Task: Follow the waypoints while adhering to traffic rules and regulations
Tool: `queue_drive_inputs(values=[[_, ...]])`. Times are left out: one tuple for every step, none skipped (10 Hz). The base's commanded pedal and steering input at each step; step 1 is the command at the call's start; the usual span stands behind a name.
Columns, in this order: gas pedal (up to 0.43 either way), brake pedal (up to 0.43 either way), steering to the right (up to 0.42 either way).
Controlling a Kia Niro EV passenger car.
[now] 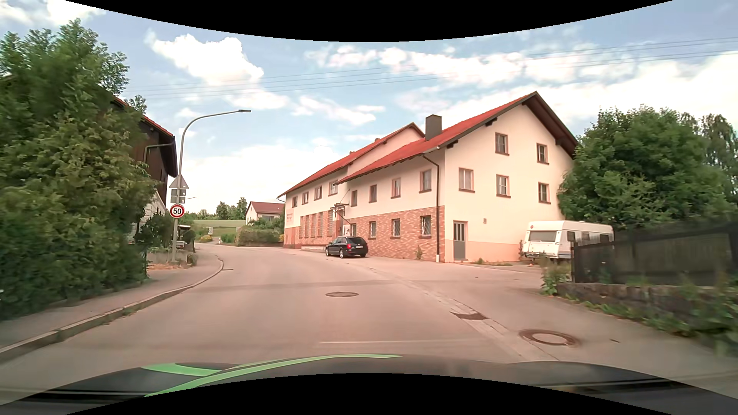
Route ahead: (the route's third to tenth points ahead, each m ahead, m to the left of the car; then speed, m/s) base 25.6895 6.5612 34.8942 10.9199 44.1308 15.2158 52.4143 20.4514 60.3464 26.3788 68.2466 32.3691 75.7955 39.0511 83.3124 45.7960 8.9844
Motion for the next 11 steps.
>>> queue_drive_inputs(values=[[0.209, 0.000, -0.074], [0.209, 0.000, -0.078], [0.209, 0.000, -0.083], [0.220, 0.000, -0.086], [0.220, 0.000, -0.086], [0.220, 0.000, -0.087], [0.220, 0.000, -0.086], [0.220, 0.000, -0.086], [0.220, 0.000, -0.086], [0.228, 0.000, -0.086], [0.228, 0.000, -0.086]])
